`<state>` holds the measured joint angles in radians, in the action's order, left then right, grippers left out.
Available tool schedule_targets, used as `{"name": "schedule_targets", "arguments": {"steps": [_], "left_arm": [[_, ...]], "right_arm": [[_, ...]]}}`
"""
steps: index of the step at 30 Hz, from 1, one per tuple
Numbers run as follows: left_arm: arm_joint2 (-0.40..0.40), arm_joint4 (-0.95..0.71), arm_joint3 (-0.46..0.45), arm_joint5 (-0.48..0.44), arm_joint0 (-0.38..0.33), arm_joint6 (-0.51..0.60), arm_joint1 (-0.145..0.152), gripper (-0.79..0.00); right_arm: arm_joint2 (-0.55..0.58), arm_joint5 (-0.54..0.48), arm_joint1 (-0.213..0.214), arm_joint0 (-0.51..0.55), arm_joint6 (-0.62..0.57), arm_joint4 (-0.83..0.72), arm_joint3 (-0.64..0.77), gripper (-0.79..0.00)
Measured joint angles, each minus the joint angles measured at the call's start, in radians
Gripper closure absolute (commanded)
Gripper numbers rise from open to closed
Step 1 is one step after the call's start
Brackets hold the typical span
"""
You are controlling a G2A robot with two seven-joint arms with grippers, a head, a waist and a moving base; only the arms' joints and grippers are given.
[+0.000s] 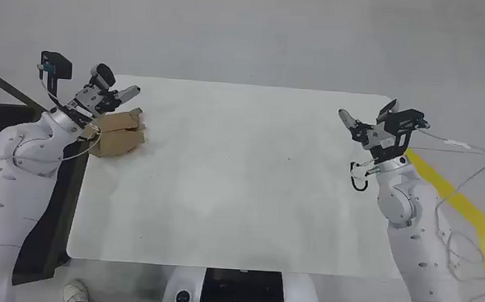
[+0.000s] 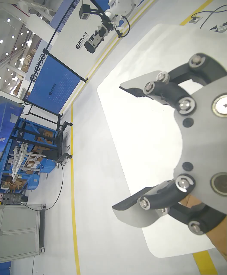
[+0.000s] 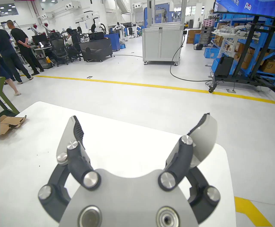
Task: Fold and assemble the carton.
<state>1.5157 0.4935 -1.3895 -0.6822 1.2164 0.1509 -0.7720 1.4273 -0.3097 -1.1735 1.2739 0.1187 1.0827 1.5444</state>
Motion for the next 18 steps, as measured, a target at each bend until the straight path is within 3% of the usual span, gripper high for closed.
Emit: {"name": "schedule_targets", "arguments": {"steps": [13,18], "left_arm": [[-0.004,-0.01,0.004,-0.002,0.006,0.009,-0.002,-0.785],[0.012,-0.29,0.05,0.016,0.001,0.214,0.002,-0.785]], "right_arm": [[0.0,0.0,0.0,0.0,0.0,0.0,0.0,-0.785],[0.0,0.0,0.0,0.0,0.0,0.0,0.0,-0.785]]}}
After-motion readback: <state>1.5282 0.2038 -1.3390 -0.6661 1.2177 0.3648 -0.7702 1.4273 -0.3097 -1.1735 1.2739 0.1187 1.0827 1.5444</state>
